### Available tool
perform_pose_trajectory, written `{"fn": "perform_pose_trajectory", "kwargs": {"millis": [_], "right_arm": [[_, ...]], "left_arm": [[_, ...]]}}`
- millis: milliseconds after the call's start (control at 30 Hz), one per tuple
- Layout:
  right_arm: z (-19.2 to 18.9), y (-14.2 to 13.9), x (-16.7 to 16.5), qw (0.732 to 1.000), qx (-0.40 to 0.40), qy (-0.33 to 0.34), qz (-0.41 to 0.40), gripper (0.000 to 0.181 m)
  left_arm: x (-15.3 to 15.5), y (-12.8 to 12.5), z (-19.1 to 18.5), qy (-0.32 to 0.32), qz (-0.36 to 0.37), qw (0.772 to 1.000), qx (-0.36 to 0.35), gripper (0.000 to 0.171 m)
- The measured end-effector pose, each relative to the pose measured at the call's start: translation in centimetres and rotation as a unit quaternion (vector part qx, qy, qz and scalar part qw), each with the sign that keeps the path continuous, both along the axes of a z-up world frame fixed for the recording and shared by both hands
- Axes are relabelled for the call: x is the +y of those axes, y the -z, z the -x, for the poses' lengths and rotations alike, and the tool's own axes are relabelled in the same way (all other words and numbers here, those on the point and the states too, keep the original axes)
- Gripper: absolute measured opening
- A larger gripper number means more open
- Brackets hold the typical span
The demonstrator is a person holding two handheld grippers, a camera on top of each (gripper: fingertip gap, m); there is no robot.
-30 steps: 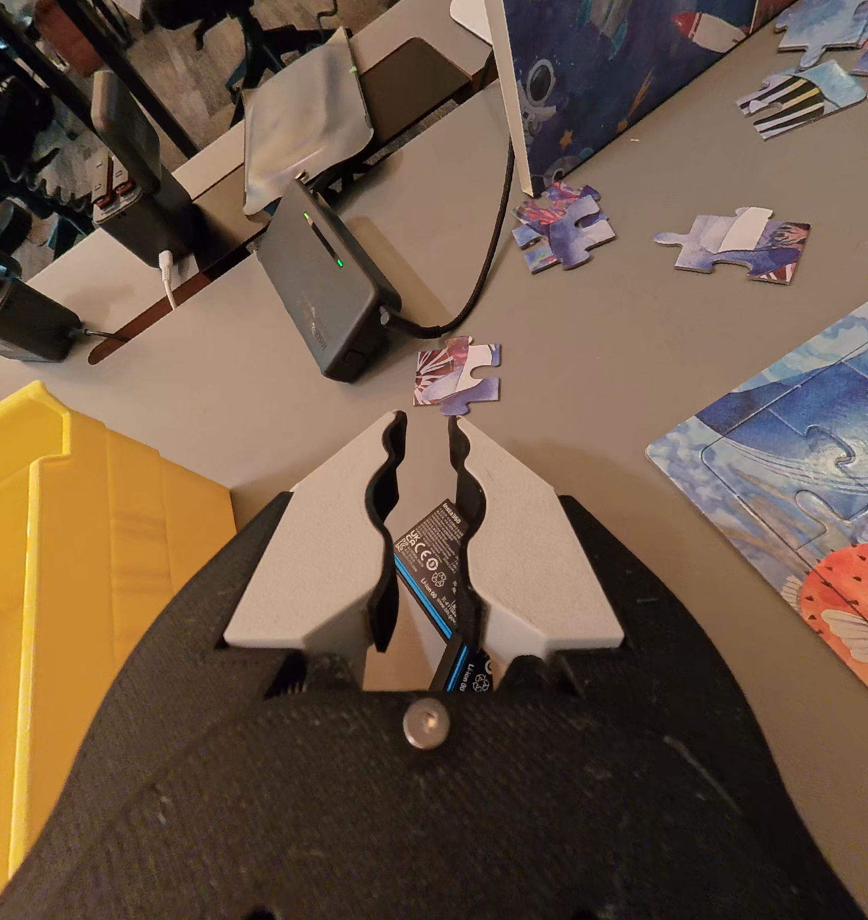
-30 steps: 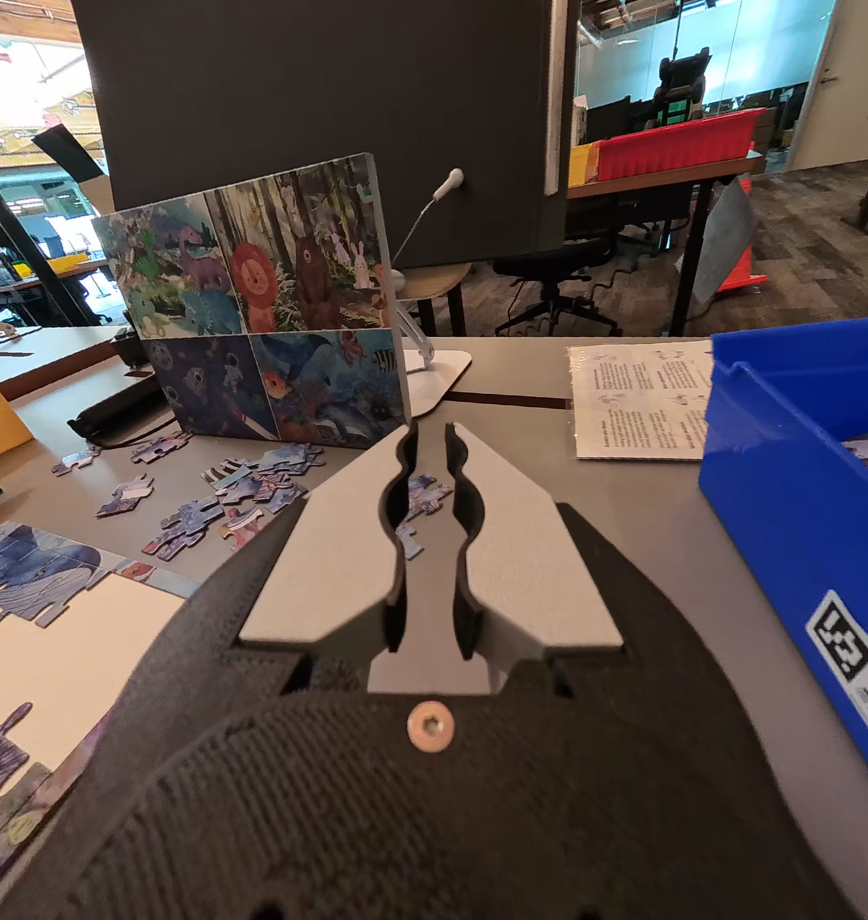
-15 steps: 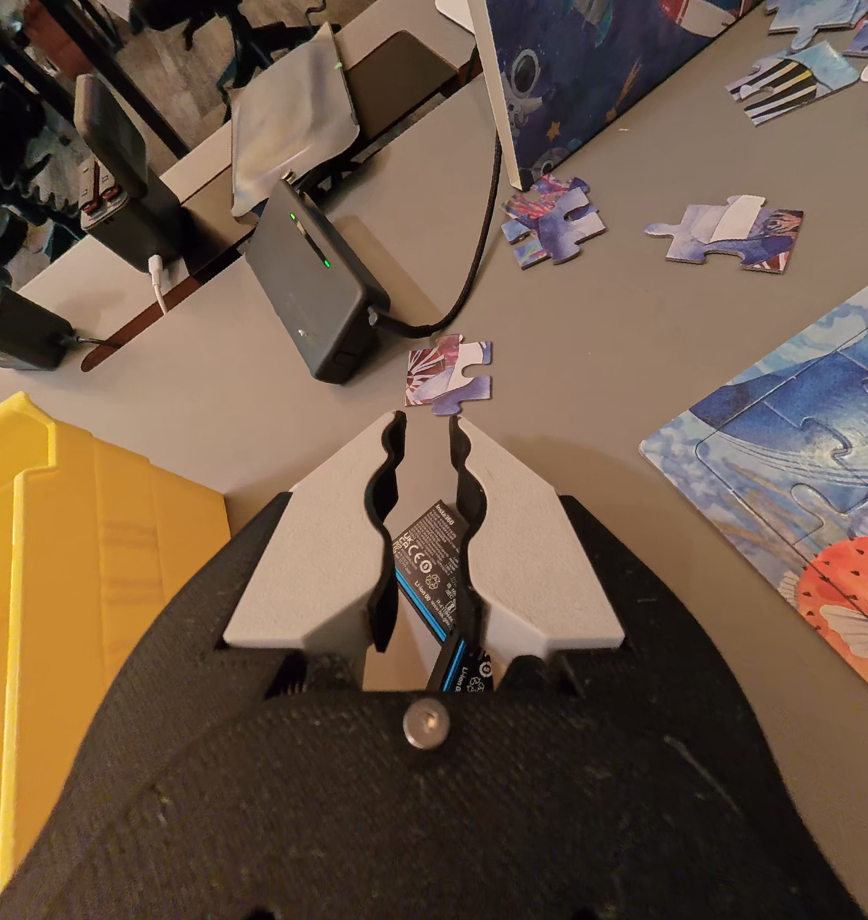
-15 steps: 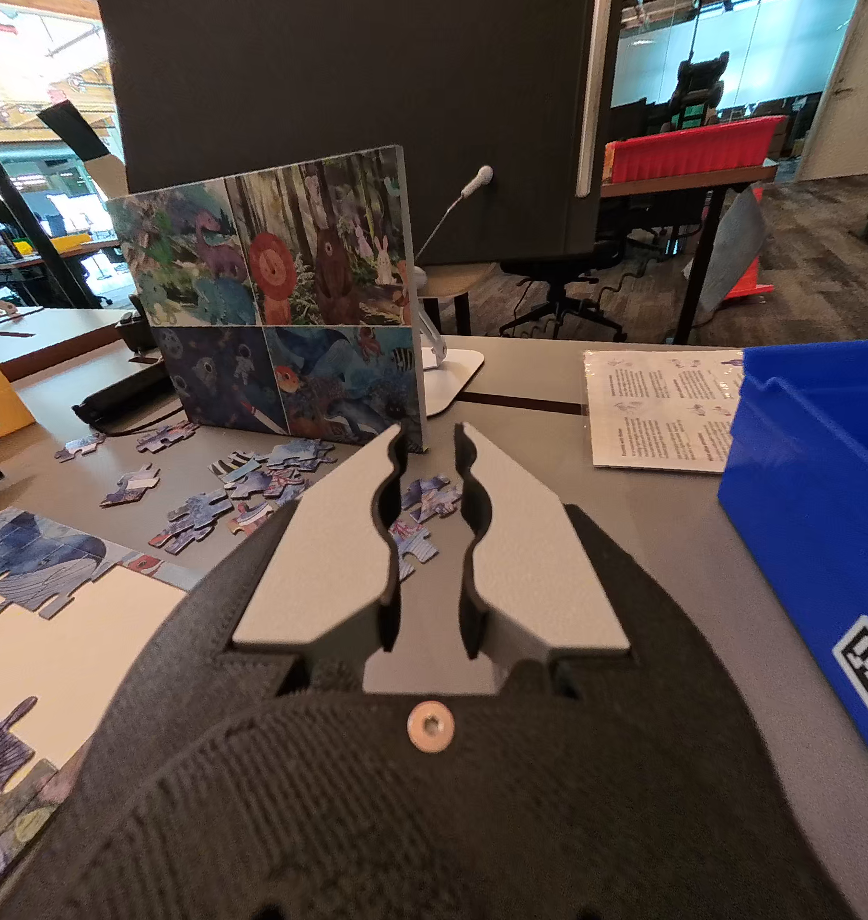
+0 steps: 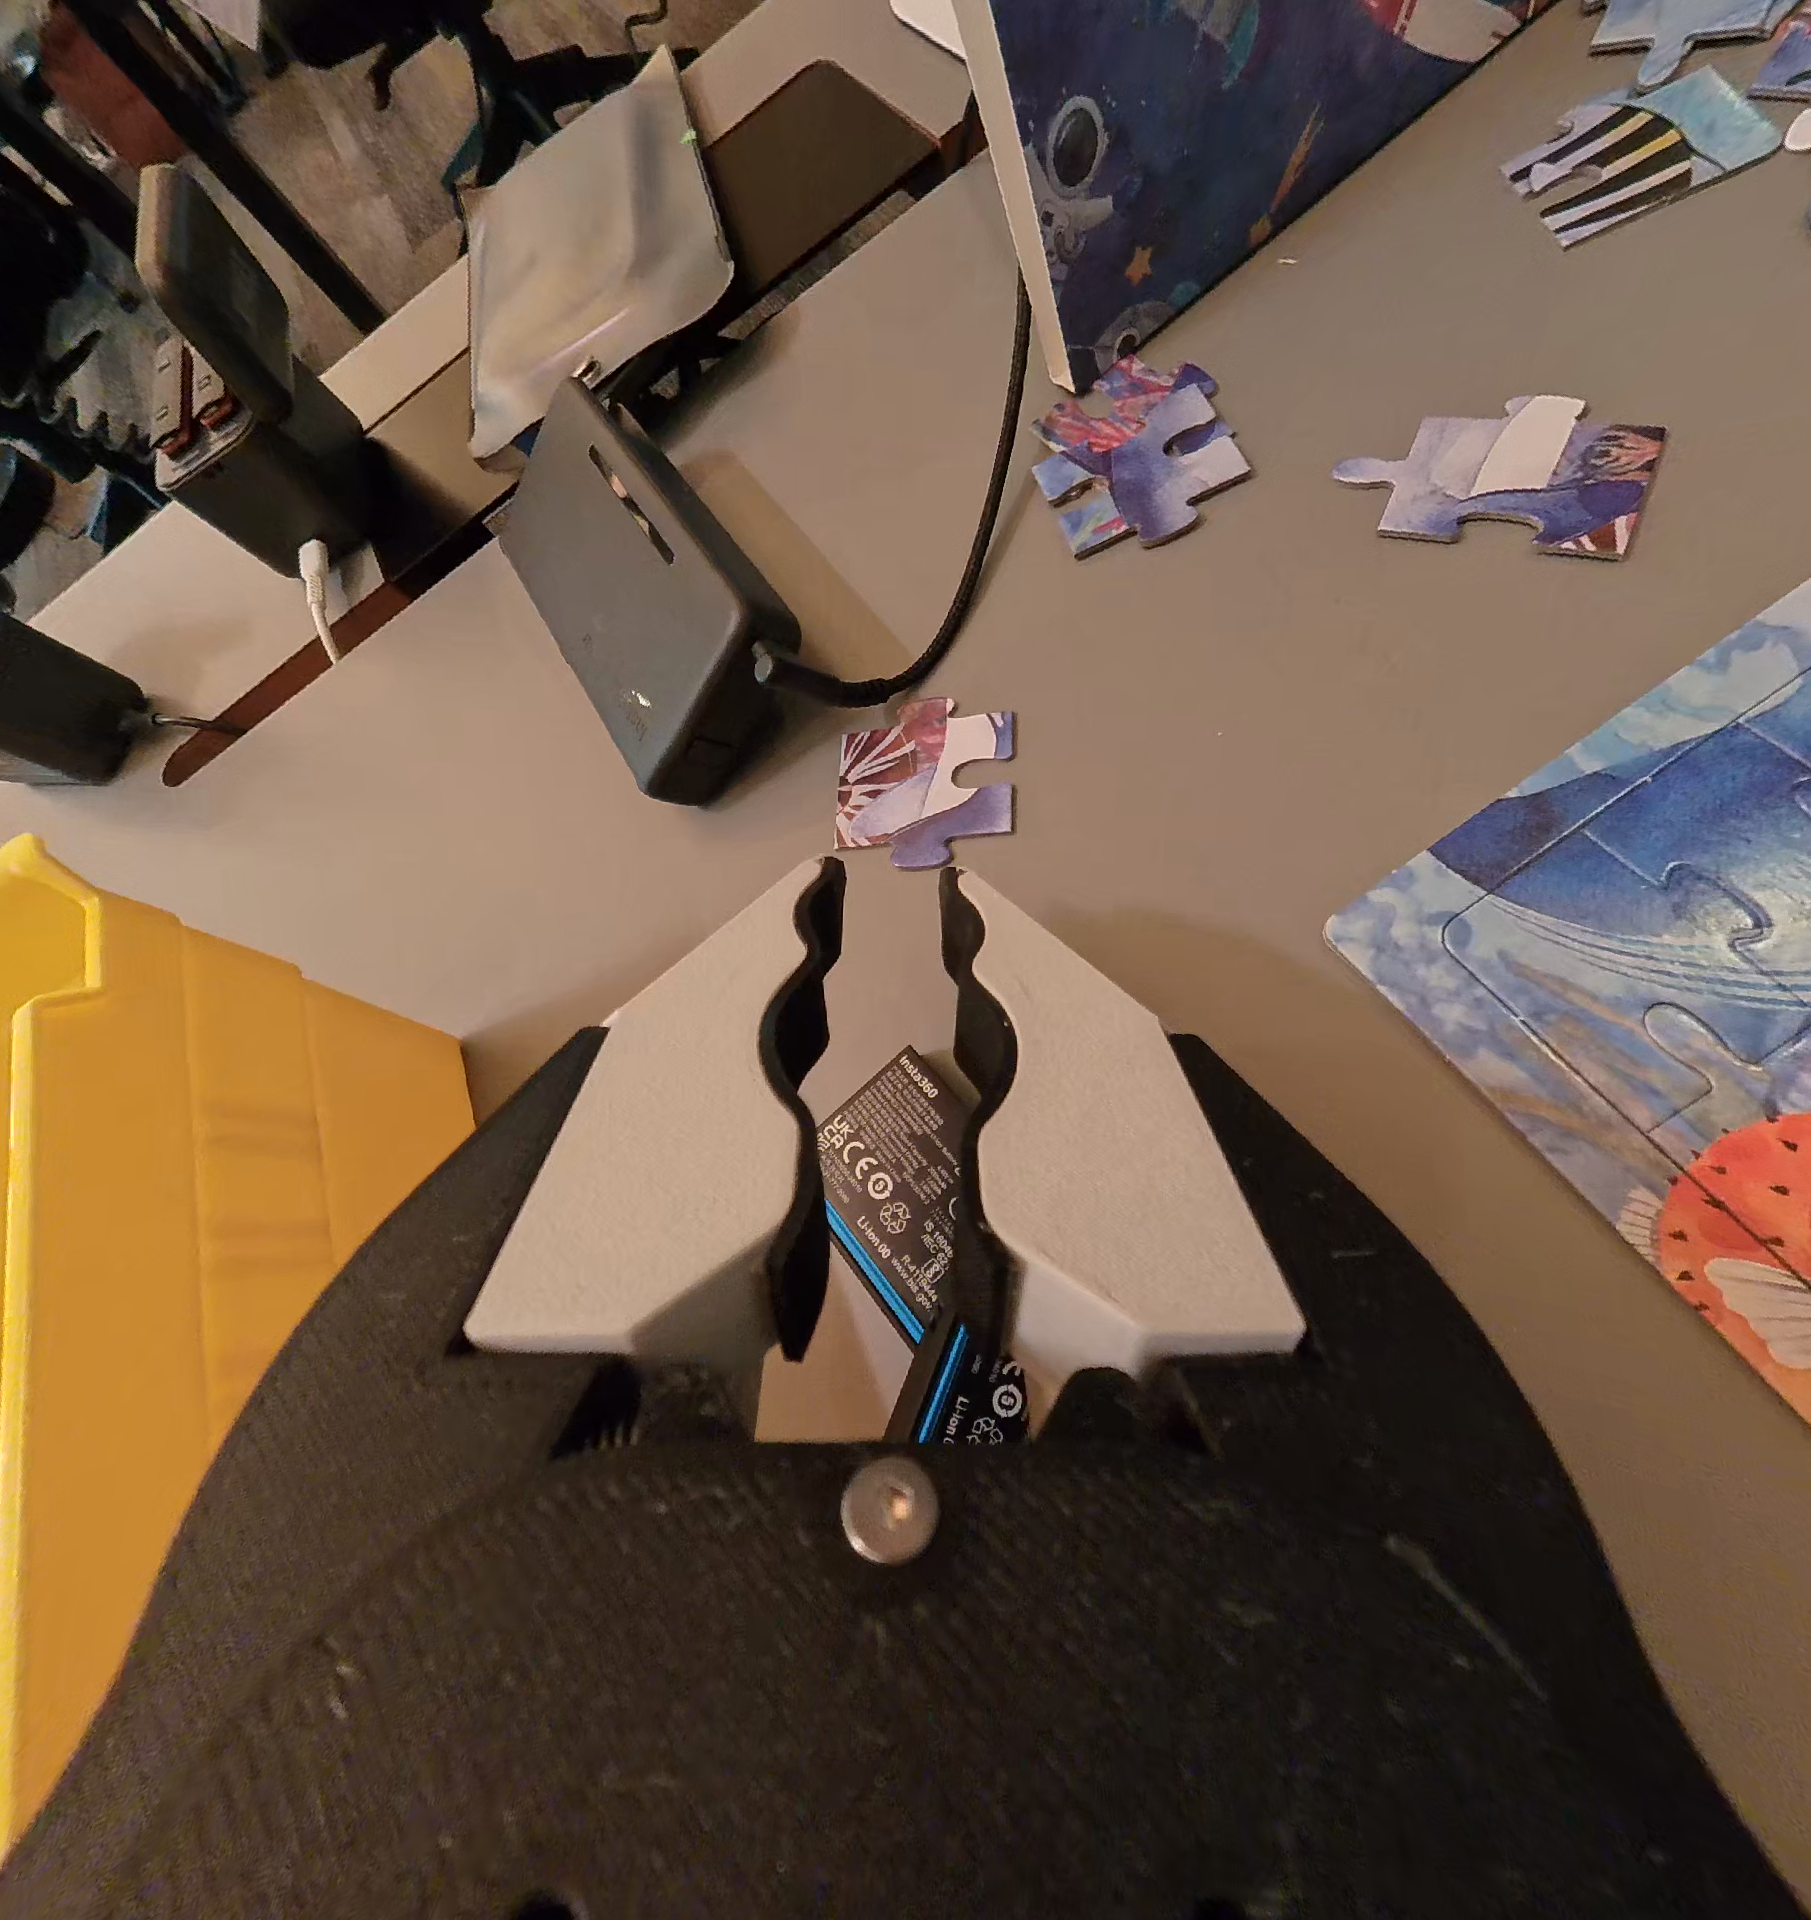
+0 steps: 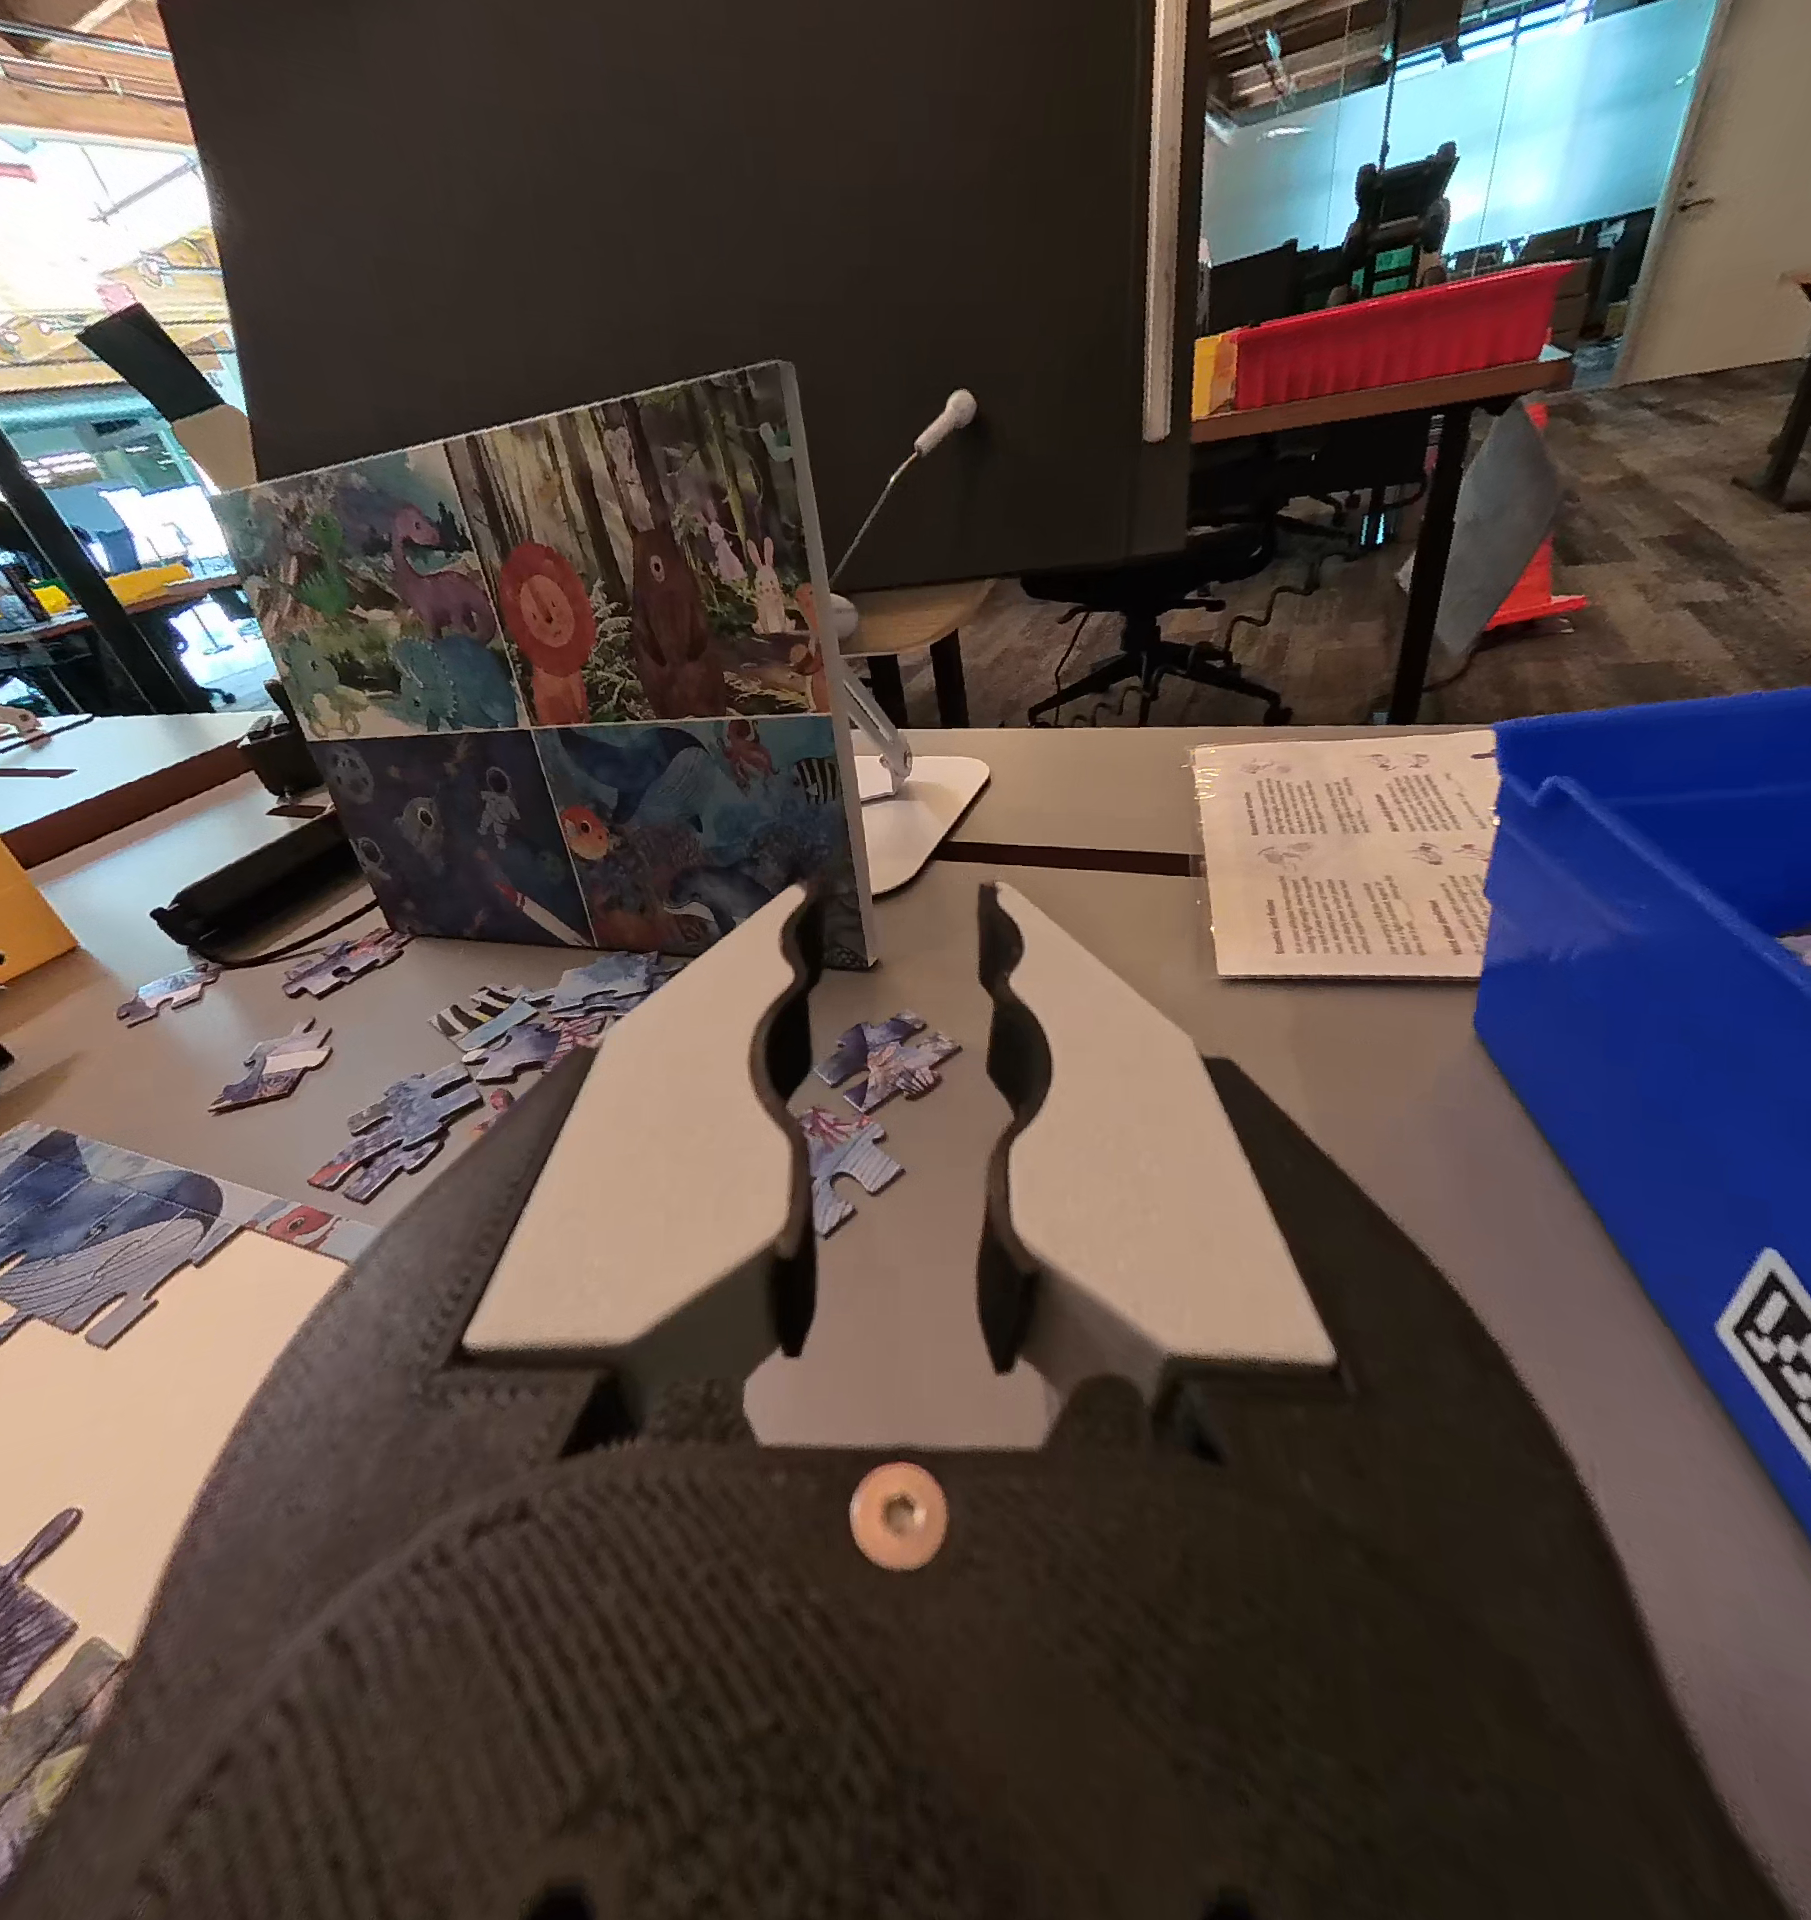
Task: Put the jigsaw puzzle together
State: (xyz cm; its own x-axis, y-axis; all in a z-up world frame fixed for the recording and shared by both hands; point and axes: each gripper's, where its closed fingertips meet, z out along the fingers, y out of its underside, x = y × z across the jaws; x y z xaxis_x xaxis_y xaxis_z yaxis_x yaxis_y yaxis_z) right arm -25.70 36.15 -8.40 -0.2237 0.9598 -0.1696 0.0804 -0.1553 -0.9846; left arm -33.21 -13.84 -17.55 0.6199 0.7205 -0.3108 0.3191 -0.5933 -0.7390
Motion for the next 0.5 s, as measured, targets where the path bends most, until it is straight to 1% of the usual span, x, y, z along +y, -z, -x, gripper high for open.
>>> {"fn": "perform_pose_trajectory", "kwargs": {"millis": [267, 500], "right_arm": [[0.4, 0.9, -0.1, 1.000, -0.017, -0.002, 0.003, 0.035], [0.5, 1.2, -0.2, 1.000, -0.023, -0.004, 0.008, 0.038]], "left_arm": [[0.1, 0.0, 0.0, 0.000, 0.002, 1.000, 0.000, 0.016], [0.1, 0.1, 0.0, 0.001, 0.004, 1.000, 0.000, 0.016]]}}
